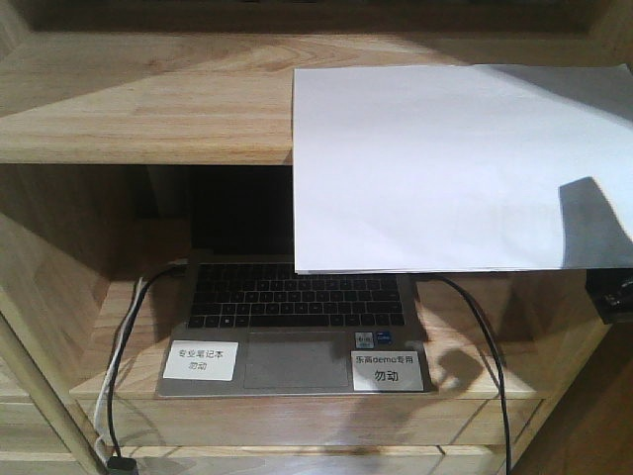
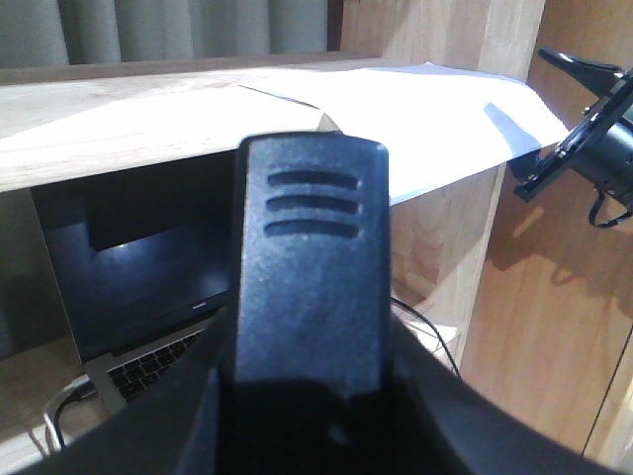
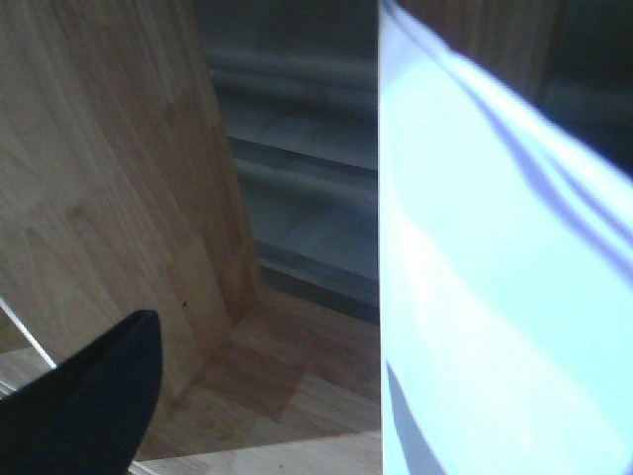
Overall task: Grab stapler and paper to desk for stapling
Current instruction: 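Pinch the white paper edge with the right gripper, then pull the held paper off the shelf toward the robot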
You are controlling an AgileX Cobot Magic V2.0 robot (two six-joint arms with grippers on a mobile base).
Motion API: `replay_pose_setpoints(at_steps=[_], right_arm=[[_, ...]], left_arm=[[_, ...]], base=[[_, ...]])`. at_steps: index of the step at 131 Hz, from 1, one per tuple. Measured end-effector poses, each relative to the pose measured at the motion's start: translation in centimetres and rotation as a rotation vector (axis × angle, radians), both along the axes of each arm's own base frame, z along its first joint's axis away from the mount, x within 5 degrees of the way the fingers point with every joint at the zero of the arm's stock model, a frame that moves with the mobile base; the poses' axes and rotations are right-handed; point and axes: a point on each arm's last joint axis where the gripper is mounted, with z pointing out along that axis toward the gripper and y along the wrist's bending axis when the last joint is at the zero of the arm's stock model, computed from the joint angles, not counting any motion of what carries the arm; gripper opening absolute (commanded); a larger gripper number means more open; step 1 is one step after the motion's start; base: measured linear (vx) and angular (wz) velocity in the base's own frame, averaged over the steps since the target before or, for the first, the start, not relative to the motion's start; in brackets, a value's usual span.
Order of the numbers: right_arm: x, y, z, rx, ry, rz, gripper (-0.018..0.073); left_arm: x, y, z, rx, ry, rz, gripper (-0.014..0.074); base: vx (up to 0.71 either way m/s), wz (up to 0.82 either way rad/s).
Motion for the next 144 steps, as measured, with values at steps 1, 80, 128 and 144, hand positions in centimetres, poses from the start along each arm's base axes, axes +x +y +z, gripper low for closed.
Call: replay_pose_setpoints(at_steps=[1,80,128,144], right_arm=[[0.0,0.0,0.0,0.0,0.0,0.0,0.0587],[-0.04,0.15,-0.05,-0.015,0.0,0.012,0.0032],[-0.05,0.19,-0.06,-0.02,0.0,0.015,-0.0008],[-0.05,0.19,-0.06,-0.02,0.0,0.015,-0.0008]], left_arm=[[0.0,0.0,0.0,0.0,0.0,0.0,0.0],[0.0,0.0,0.0,0.0,0.0,0.0,0.0],[0.0,0.0,0.0,0.0,0.0,0.0,0.0],[0.0,0.0,0.0,0.0,0.0,0.0,0.0]], base=[[0.0,0.0],[0.0,0.0],[0.0,0.0],[0.0,0.0]])
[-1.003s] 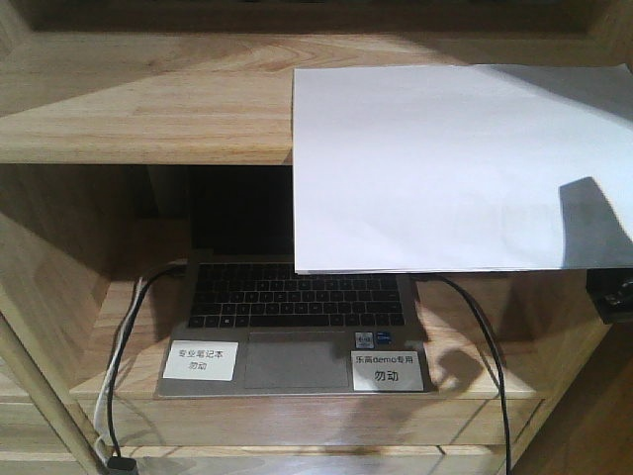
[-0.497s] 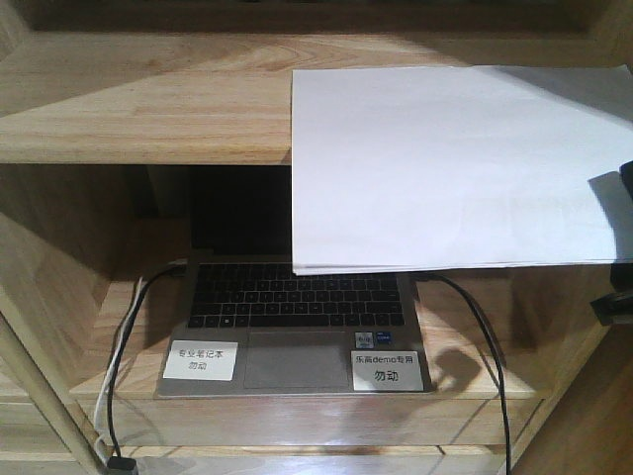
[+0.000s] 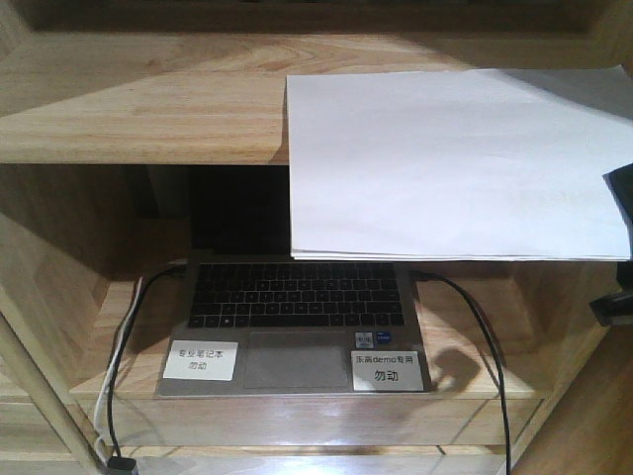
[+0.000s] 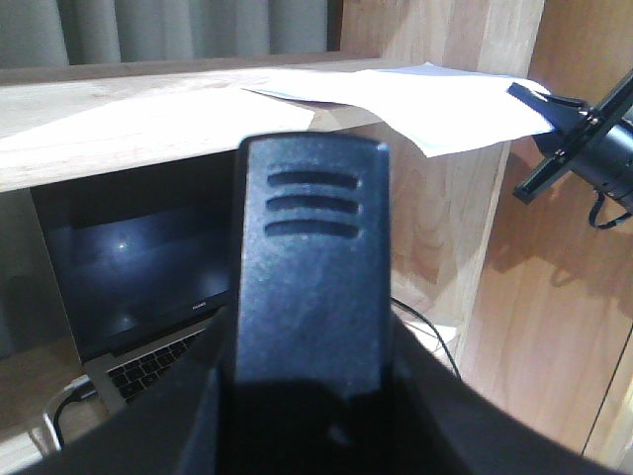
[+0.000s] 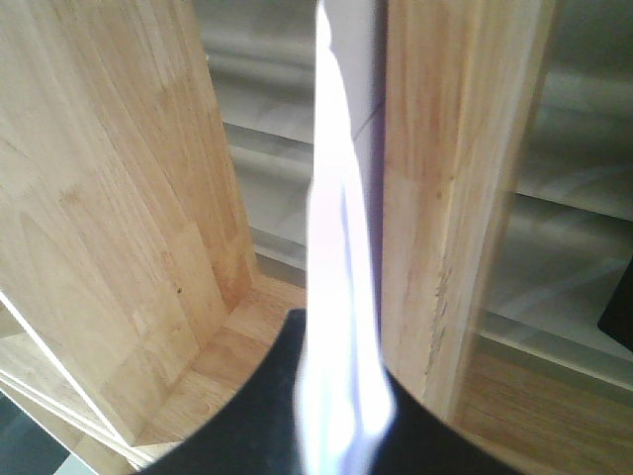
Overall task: Grab stapler and paper to desk for stapling
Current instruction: 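Pull the held paper off the shelf toward the robot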
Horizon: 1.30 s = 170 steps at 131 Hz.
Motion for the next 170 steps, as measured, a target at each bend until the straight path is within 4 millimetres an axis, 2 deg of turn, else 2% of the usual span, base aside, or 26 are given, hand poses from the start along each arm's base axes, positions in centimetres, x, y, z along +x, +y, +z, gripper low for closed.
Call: replay_pose_setpoints(at_steps=[25,65,118,170], right_arm=[[-0.2,0.0,0.2,0.003,-0.013,0.001,-0.0008],[-2.4,0.0,2.0,0.003,-0.144,0.002,-0.0006],[-7.8,0.3,4.6,-0.036,-0.425,0.023,-0.0006],[-11.8,-0.2,5.5,-0.052,-0.577,-0.065,-0.0006]], left_arm=[[0.0,0.0,0.0,0.0,0.0,0.0,0.0],[0.0,0.0,0.0,0.0,0.0,0.0,0.0],[0.0,0.0,0.0,0.0,0.0,0.0,0.0],[0.0,0.0,0.0,0.0,0.0,0.0,0.0]], base=[[0.0,0.0],[0.0,0.0],[0.0,0.0],[0.0,0.0]])
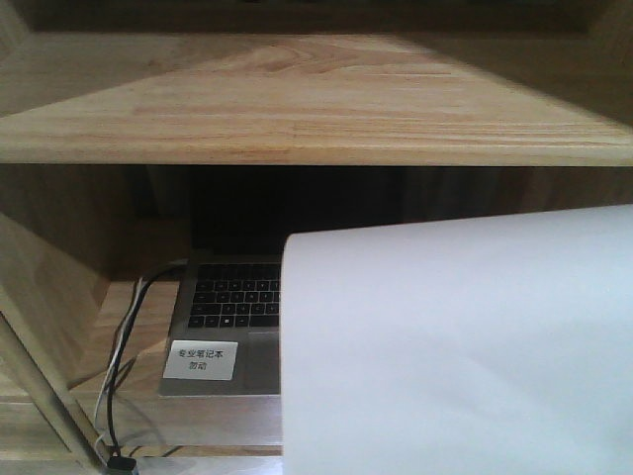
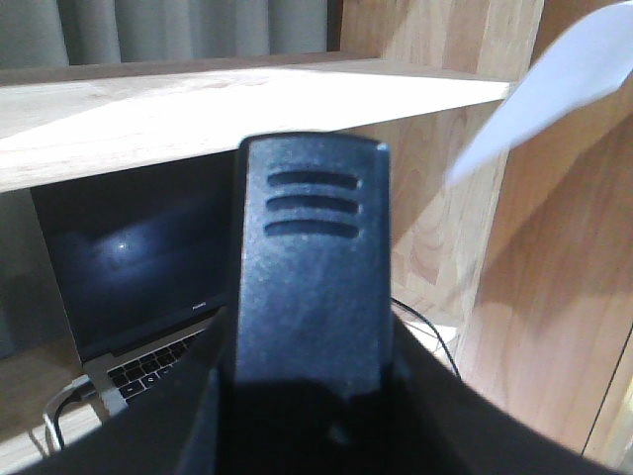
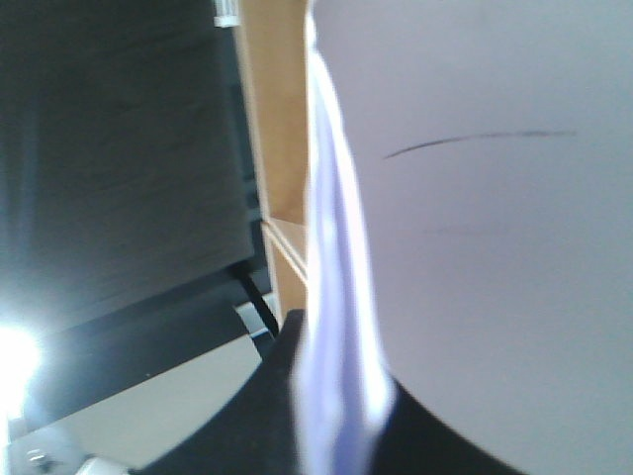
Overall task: Grab stapler and paper to desk for stapling
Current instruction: 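Pull the held paper off the shelf toward the robot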
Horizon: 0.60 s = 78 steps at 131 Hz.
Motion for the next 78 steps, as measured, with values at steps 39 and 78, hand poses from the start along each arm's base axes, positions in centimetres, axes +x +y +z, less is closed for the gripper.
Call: replay_pose_setpoints(at_steps=[39,78], right_arm=[[-1.6,-0.2,0.1,0.018,-0.046,-0.021,-0.0006],[-2.0,-0.4,0.1,0.036,-0.062,-0.021,-0.0006]], left_arm=[[0.0,0.0,0.0,0.0,0.0,0.0,0.0],[0.0,0.0,0.0,0.0,0.0,0.0,0.0]], base=[[0.0,0.0],[0.0,0.0]])
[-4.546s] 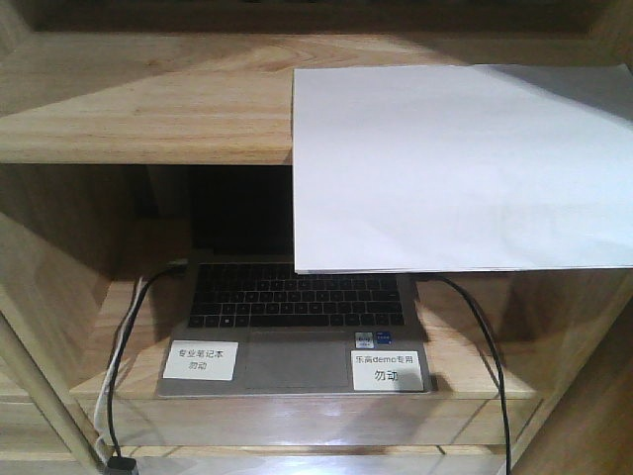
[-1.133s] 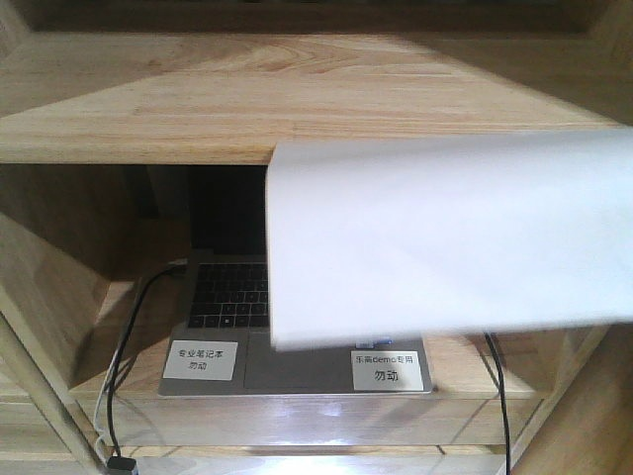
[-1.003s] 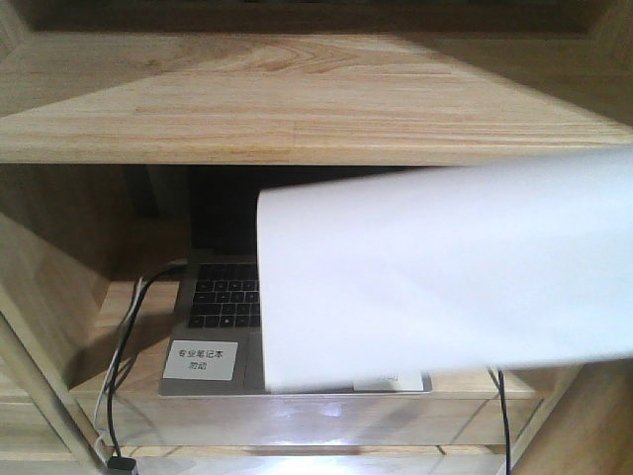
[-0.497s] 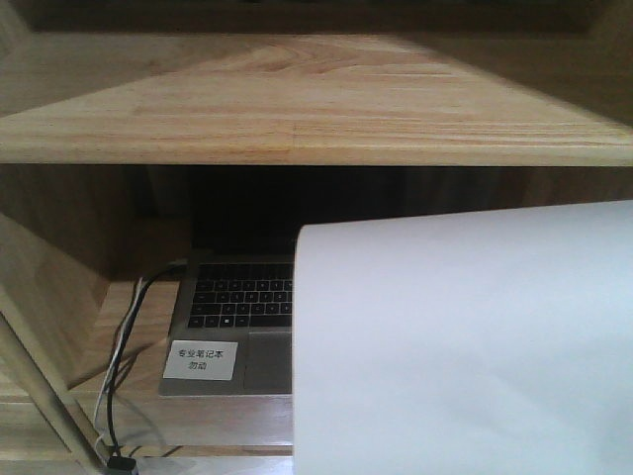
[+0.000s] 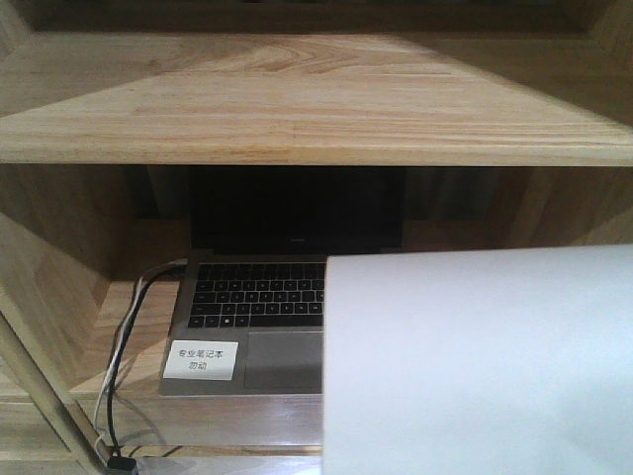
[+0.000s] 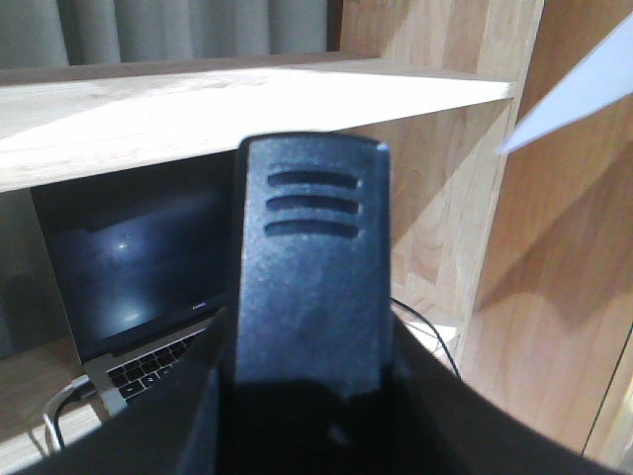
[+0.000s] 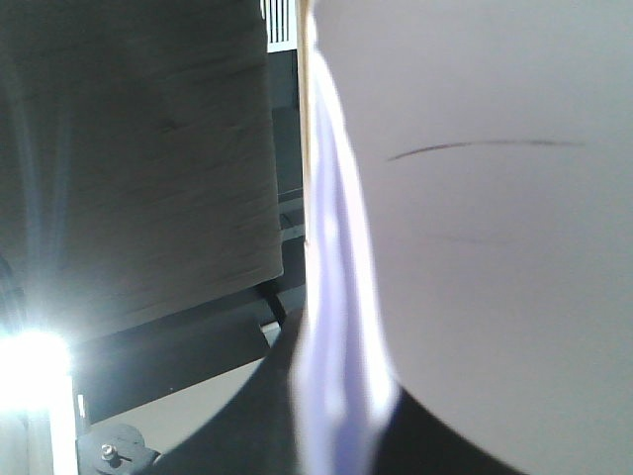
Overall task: Grab stapler and paper to desk for stapling
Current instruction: 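Pull the held paper off the shelf toward the robot, then turn the base away from the shelf toward the wooden desk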
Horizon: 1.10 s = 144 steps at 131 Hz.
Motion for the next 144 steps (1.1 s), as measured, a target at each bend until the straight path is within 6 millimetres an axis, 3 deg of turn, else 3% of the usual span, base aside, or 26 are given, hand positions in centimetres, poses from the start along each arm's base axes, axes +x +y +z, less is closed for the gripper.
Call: replay_pose_setpoints(at_steps=[144], right_arm=[[0.0,0.04,-0.02,-0.006,0.0,-0.001,-0.0006]], left_arm=[[0.0,0.0,-0.01,0.0,0.0,0.0,0.0]], base=[[0.0,0.01]])
